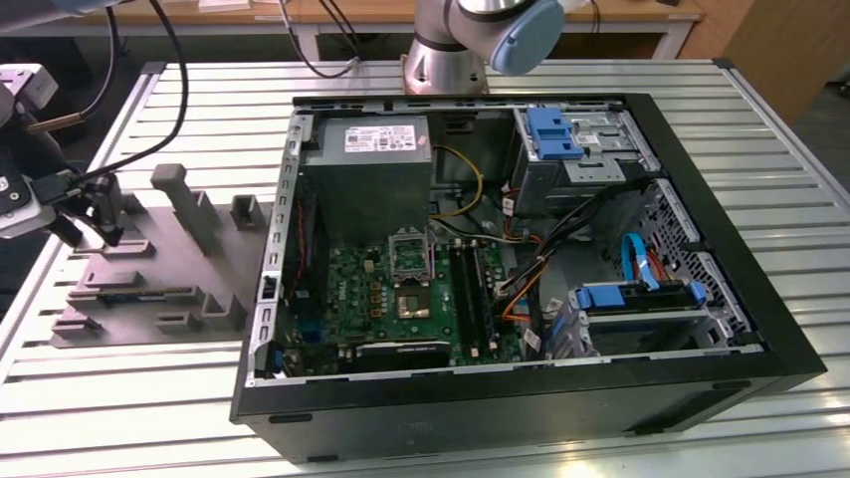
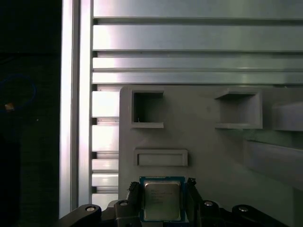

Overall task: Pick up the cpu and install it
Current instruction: 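Pick up the cpu and move it towards the insertion slot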

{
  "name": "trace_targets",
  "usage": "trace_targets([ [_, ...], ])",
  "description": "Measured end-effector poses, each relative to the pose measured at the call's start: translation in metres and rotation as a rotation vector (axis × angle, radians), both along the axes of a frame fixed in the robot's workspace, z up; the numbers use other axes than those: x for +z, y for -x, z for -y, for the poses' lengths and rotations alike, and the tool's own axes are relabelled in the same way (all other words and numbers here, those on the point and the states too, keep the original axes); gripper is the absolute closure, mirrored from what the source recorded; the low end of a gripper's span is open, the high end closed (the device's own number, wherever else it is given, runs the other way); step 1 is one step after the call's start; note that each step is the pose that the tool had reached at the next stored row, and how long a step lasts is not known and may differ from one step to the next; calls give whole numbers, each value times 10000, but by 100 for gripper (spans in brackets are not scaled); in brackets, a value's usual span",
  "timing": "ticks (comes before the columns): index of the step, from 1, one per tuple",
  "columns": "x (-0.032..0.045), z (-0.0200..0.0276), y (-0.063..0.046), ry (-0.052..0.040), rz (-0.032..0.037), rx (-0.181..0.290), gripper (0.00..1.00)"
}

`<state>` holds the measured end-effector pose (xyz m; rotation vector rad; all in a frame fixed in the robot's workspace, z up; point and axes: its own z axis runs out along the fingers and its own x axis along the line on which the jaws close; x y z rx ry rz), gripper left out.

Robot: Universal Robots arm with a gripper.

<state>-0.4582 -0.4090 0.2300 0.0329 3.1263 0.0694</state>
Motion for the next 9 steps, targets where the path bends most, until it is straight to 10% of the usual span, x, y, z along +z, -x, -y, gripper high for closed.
trace_targets([
  [9, 39, 0, 0, 0, -1, 0, 53],
])
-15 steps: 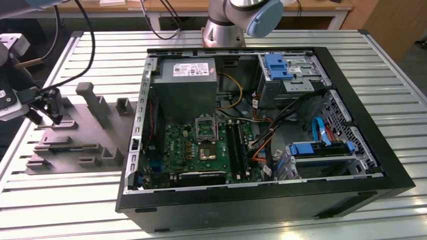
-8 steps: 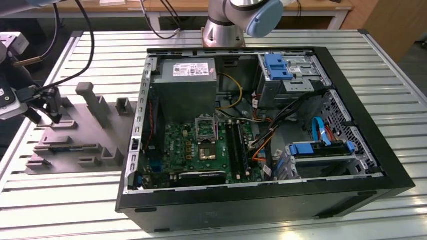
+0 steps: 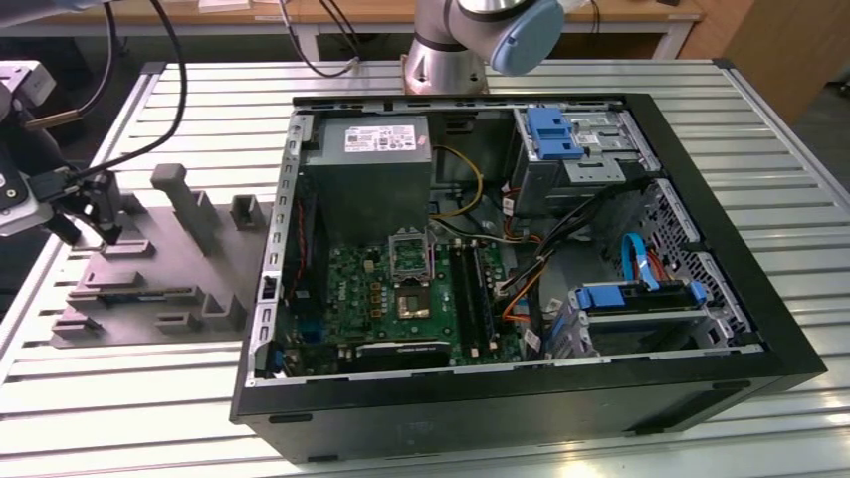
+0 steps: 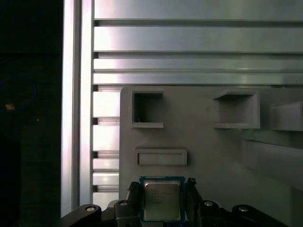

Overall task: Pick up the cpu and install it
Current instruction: 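Pick up the cpu and move it towards the insertion slot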

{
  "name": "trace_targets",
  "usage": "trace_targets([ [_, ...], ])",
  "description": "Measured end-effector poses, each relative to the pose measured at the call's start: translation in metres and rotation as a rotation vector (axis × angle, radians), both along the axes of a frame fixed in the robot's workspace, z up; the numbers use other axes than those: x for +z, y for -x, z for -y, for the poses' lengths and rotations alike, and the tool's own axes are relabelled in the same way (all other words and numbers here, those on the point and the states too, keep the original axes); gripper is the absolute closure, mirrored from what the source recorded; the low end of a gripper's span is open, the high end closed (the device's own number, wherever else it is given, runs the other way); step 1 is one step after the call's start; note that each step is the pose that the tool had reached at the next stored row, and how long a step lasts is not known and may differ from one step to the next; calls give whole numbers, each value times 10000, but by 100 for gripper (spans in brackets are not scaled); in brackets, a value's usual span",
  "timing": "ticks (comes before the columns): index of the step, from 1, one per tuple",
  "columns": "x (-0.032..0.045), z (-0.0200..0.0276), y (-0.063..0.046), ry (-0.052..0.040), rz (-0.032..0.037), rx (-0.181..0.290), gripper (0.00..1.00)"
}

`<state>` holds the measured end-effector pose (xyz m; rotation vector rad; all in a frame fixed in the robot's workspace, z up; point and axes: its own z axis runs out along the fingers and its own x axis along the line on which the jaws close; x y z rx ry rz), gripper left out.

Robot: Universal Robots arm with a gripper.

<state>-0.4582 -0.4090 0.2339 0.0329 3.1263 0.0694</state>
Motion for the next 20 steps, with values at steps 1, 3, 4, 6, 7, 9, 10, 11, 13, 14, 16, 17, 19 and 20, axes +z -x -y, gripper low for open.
trace_targets([
  [1, 4, 0, 0, 0, 1, 0, 53],
  [3, 12, 0, 0, 0, 0, 0, 53],
  [4, 17, 0, 0, 0, 0, -1, 53],
  [6, 24, 0, 0, 0, 0, 0, 53],
  [7, 27, 0, 0, 0, 1, 0, 53],
  [9, 35, 0, 0, 0, 0, 0, 53],
  [10, 39, 0, 0, 0, 0, -1, 53],
  [11, 43, 0, 0, 0, 1, 0, 53],
  [13, 53, 0, 0, 1, -1, -1, 53],
  [14, 57, 0, 0, 0, 0, 0, 53],
  [16, 66, 0, 0, -1, 0, 0, 53],
  [17, 70, 0, 0, 0, 0, 0, 53],
  [19, 78, 0, 0, -1, 1, 0, 53],
  [20, 82, 0, 0, 0, 0, 0, 53],
])
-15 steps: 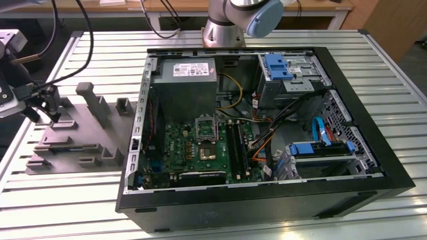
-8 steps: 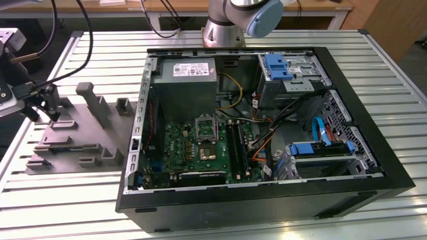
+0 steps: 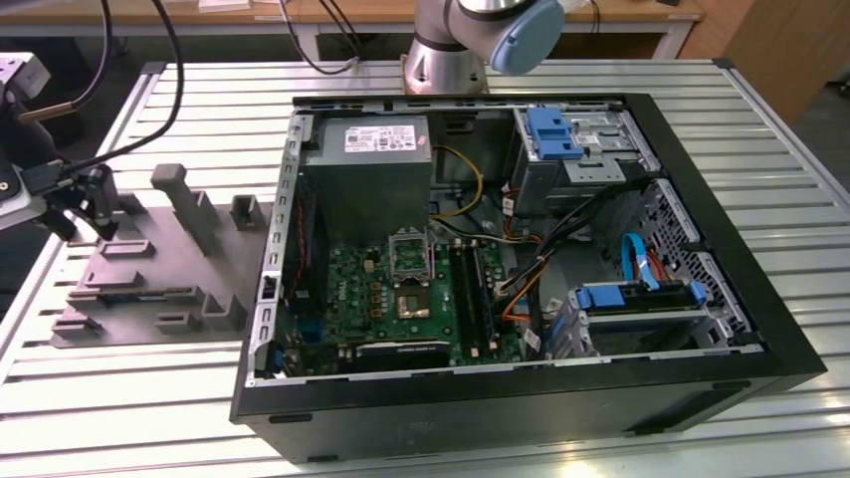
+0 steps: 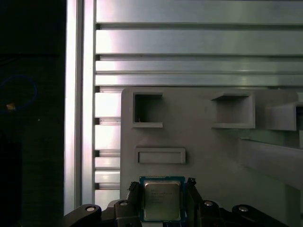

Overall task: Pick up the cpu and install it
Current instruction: 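Pick up the cpu and move it towards the insertion slot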

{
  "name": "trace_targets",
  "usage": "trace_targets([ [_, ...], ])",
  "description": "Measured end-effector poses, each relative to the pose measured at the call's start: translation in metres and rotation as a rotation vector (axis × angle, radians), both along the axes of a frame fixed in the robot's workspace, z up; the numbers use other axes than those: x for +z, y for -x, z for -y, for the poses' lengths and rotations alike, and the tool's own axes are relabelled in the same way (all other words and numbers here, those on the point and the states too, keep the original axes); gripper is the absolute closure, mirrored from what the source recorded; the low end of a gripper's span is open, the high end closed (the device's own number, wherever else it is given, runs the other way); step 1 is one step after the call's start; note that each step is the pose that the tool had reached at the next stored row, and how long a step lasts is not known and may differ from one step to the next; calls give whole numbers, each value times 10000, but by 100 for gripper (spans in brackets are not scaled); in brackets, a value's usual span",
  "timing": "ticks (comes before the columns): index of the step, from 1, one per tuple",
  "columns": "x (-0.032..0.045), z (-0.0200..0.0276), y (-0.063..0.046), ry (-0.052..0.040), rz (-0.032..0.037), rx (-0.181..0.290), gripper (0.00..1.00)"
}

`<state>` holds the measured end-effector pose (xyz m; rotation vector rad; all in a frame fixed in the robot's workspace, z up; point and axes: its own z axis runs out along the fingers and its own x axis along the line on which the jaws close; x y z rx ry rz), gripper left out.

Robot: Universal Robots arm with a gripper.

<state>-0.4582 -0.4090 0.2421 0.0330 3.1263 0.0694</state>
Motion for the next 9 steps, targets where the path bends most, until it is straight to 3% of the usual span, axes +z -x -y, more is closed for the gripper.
trace_targets([
  [9, 31, 0, 0, 0, -1, 0, 53],
])
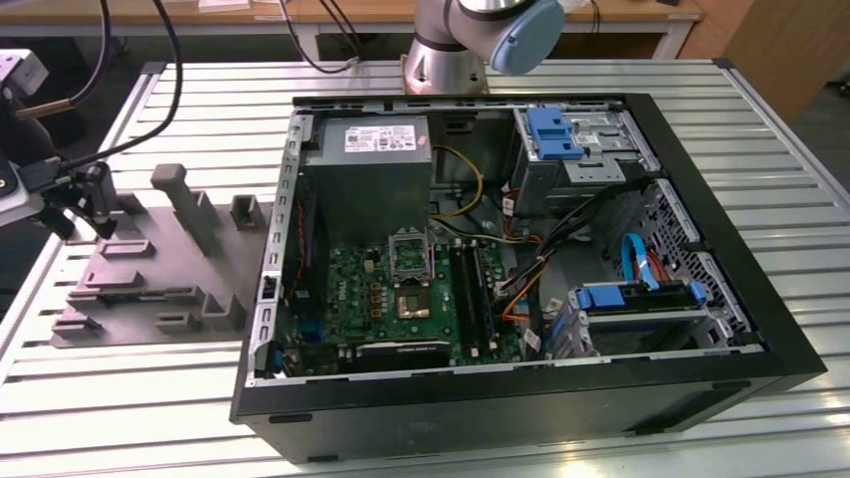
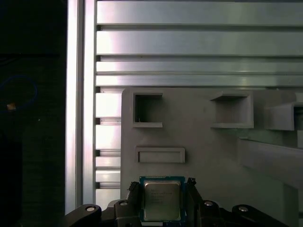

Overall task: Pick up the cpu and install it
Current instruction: 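Pick up the cpu and move it towards the insertion slot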

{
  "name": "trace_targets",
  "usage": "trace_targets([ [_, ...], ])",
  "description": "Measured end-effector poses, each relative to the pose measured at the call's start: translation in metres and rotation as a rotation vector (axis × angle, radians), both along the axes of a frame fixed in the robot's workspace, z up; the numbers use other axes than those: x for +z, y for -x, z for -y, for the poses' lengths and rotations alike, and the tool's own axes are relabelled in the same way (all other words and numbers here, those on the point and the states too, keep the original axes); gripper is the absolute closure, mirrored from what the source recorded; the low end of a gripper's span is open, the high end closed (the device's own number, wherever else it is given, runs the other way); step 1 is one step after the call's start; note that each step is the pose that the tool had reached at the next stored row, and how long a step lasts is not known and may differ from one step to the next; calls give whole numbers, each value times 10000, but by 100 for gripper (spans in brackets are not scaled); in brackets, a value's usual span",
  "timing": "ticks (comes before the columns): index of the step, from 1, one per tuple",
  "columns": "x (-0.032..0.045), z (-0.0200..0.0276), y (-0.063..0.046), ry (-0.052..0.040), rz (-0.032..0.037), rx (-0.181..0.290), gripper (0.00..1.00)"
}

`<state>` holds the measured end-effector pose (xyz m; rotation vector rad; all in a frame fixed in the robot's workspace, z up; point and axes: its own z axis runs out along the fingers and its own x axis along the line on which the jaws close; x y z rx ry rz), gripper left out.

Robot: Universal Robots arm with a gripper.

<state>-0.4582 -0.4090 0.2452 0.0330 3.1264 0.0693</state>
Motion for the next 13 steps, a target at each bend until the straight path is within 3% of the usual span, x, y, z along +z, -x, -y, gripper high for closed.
trace_targets([
  [13, 38, 0, 0, 0, 0, 0, 53],
])
